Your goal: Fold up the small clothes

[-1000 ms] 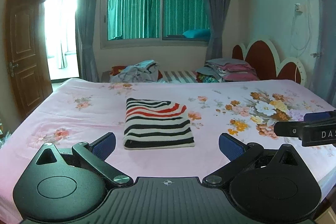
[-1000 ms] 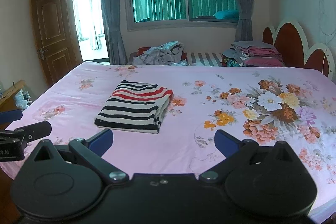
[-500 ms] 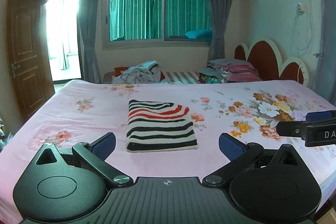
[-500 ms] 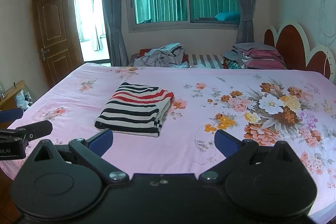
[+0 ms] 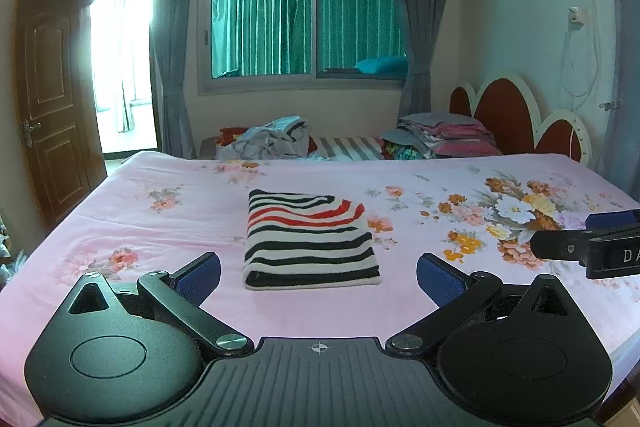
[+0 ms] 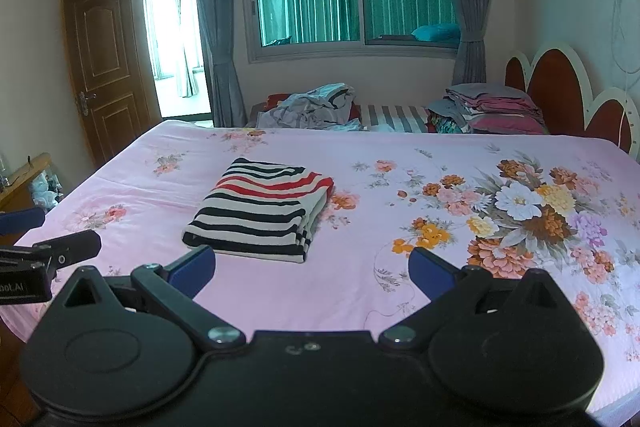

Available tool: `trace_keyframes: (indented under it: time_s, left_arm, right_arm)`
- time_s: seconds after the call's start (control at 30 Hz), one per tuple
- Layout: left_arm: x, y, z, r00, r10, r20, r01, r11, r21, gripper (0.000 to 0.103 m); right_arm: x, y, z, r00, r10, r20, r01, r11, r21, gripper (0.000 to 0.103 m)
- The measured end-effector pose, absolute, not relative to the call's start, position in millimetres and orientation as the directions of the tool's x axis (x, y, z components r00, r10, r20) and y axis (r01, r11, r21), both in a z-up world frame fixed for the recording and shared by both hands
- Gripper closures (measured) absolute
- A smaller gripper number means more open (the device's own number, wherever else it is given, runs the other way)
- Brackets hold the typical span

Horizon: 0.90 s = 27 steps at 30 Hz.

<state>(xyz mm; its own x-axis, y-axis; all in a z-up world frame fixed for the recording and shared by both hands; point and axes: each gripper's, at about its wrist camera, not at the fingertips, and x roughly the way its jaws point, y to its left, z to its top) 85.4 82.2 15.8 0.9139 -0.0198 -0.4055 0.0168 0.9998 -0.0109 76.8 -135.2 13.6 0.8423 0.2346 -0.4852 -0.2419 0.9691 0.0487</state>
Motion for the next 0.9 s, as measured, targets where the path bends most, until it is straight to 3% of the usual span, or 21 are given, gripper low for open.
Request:
trace_keyframes:
  time_s: [0.9]
  left_arm:
    - [90.4, 80.9, 16.8, 0.918, -0.039, -0.396, 0.043, 0.999, 0.001, 0.0]
  right_arm:
    - [80.0, -135.3, 8.0, 0.841, 0.229, -0.489, -0.237, 0.97, 0.048, 0.0]
